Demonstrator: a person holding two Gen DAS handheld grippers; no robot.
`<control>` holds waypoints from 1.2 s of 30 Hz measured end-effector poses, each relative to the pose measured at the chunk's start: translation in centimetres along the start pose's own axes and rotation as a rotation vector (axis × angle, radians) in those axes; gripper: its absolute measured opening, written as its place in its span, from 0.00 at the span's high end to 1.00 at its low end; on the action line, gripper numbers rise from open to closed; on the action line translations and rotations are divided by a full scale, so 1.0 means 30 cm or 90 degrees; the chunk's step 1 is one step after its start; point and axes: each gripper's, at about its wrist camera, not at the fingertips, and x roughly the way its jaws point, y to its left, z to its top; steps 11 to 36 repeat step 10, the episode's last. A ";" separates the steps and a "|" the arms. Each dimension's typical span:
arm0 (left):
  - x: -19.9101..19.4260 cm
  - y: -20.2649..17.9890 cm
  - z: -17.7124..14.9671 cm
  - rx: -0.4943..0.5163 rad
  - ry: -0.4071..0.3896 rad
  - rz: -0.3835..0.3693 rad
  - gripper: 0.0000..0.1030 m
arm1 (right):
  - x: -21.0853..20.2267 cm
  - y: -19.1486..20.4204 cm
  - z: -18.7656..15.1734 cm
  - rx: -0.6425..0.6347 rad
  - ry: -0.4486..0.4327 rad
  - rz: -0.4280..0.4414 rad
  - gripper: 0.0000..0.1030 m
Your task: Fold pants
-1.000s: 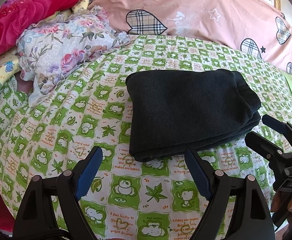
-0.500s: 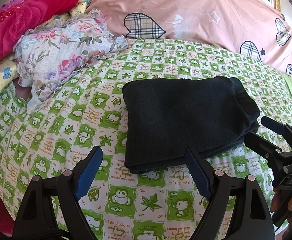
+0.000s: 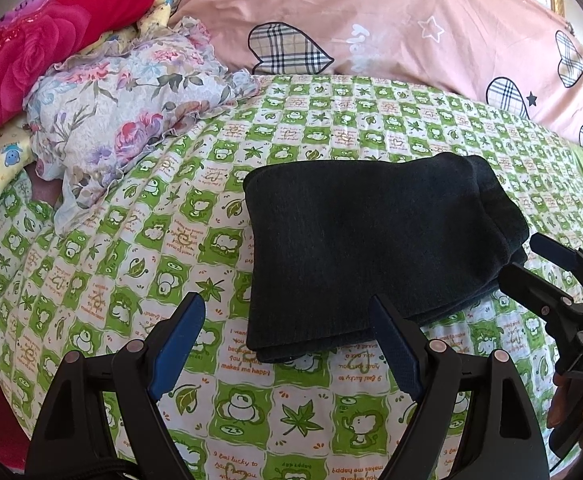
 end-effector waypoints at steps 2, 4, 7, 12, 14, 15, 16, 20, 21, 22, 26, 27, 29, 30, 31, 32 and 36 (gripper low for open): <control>0.002 -0.001 0.001 0.000 0.002 0.002 0.18 | 0.001 -0.003 0.003 0.001 0.000 0.001 0.01; 0.004 -0.002 0.004 0.001 0.003 0.005 0.18 | 0.002 -0.003 0.003 0.002 0.000 0.002 0.01; 0.008 -0.004 0.006 0.001 0.007 0.006 0.18 | 0.003 -0.003 0.004 0.002 0.001 0.001 0.01; 0.011 -0.002 0.006 -0.004 0.016 0.004 0.18 | 0.000 -0.005 0.004 0.007 0.000 0.003 0.01; 0.011 -0.002 0.006 -0.004 0.016 0.004 0.18 | 0.000 -0.005 0.004 0.007 0.000 0.003 0.01; 0.011 -0.002 0.006 -0.004 0.016 0.004 0.18 | 0.000 -0.005 0.004 0.007 0.000 0.003 0.01; 0.011 -0.002 0.006 -0.004 0.016 0.004 0.18 | 0.000 -0.005 0.004 0.007 0.000 0.003 0.01; 0.011 -0.002 0.006 -0.004 0.016 0.004 0.18 | 0.000 -0.005 0.004 0.007 0.000 0.003 0.01; 0.011 -0.002 0.006 -0.004 0.016 0.004 0.18 | 0.000 -0.005 0.004 0.007 0.000 0.003 0.01; 0.011 -0.002 0.006 -0.004 0.016 0.004 0.18 | 0.000 -0.005 0.004 0.007 0.000 0.003 0.01; 0.011 -0.002 0.006 -0.004 0.016 0.004 0.18 | 0.000 -0.005 0.004 0.007 0.000 0.003 0.01; 0.011 -0.002 0.006 -0.004 0.016 0.004 0.18 | 0.000 -0.005 0.004 0.007 0.000 0.003 0.01; 0.011 -0.002 0.006 -0.004 0.016 0.004 0.18 | 0.000 -0.005 0.004 0.007 0.000 0.003 0.01; 0.011 -0.002 0.006 -0.004 0.016 0.004 0.18 | 0.000 -0.005 0.004 0.007 0.000 0.003 0.01; 0.011 -0.002 0.006 -0.004 0.016 0.004 0.18 | 0.000 -0.005 0.004 0.007 0.000 0.003 0.01; 0.011 -0.002 0.006 -0.004 0.016 0.004 0.18 | 0.000 -0.005 0.004 0.007 0.000 0.003 0.01; 0.011 -0.002 0.006 -0.004 0.016 0.004 0.18 | 0.000 -0.005 0.004 0.007 0.000 0.003 0.01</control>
